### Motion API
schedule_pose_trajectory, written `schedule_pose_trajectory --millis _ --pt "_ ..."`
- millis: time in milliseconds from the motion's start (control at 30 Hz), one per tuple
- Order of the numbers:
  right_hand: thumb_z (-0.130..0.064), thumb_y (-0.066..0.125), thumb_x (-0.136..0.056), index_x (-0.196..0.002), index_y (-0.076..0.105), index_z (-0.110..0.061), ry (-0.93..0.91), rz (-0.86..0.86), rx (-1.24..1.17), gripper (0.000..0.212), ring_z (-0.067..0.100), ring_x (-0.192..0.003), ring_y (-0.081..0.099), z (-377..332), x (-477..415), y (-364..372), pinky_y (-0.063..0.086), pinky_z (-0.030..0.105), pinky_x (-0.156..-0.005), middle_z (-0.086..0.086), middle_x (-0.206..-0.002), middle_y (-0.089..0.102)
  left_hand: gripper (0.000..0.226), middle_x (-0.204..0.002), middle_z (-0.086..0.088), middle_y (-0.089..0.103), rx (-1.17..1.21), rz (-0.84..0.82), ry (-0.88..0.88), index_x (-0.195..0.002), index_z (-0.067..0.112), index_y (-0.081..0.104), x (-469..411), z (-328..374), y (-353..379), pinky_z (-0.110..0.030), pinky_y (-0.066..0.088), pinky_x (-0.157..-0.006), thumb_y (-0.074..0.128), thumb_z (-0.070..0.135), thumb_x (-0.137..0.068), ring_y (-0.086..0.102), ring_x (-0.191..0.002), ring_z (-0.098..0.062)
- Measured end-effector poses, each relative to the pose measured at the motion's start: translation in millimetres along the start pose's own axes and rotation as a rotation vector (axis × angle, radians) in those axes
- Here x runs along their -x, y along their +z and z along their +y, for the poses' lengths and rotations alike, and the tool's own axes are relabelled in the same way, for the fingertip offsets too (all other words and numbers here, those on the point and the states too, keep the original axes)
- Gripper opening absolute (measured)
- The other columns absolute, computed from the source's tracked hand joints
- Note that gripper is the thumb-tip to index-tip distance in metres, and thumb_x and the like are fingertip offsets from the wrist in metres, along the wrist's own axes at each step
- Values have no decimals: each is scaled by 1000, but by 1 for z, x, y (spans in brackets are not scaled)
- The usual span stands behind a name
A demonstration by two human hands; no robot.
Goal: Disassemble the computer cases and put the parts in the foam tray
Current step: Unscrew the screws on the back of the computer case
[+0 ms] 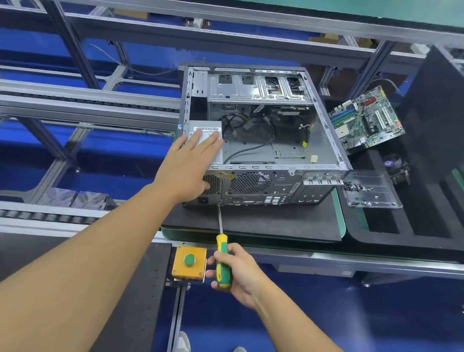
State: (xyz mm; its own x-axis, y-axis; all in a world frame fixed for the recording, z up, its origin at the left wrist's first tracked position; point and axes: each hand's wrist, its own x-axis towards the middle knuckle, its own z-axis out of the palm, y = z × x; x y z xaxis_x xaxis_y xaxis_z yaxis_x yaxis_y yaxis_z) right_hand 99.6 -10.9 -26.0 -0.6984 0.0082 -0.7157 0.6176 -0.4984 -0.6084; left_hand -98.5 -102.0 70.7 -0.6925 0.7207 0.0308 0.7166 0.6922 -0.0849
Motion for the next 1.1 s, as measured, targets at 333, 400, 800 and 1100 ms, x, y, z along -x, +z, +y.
schedule_pose_trajectory --millis 333,400,800,1100 --pt "-26 37 -102 -119 56 -5 101 -24 -62 33 19 -67 54 -2 -4 2 47 31 -59 12 -92 66 103 -167 5 -5 22 -5 16 -159 25 1 0 -2 1 -43 1 -124 70 44 -85 -3 -154 -23" --pt "-19 36 -103 -122 57 -2 88 0 -54 33 19 -71 55 1 -3 2 51 33 -62 12 -94 70 96 -167 3 -7 48 31 60 -159 25 6 3 -1 -5 -47 3 -123 64 42 -84 -6 -154 -23" --pt "-24 65 -97 -116 49 -11 22 102 -17 28 14 -60 57 -2 -6 0 51 29 -51 8 -91 56 12 -75 2 71 1055 -184 -600 -84 21 66 60 41 56 -31 54 -53 56 18 -88 65 -59 -13" --pt "-16 53 -102 -107 60 -9 -9 75 36 11 15 -69 61 1 -9 -9 53 34 -61 5 -88 65 10 -49 -4 62 1315 36 -1069 -83 18 77 37 82 91 -30 57 -46 76 28 -84 53 -32 -12"
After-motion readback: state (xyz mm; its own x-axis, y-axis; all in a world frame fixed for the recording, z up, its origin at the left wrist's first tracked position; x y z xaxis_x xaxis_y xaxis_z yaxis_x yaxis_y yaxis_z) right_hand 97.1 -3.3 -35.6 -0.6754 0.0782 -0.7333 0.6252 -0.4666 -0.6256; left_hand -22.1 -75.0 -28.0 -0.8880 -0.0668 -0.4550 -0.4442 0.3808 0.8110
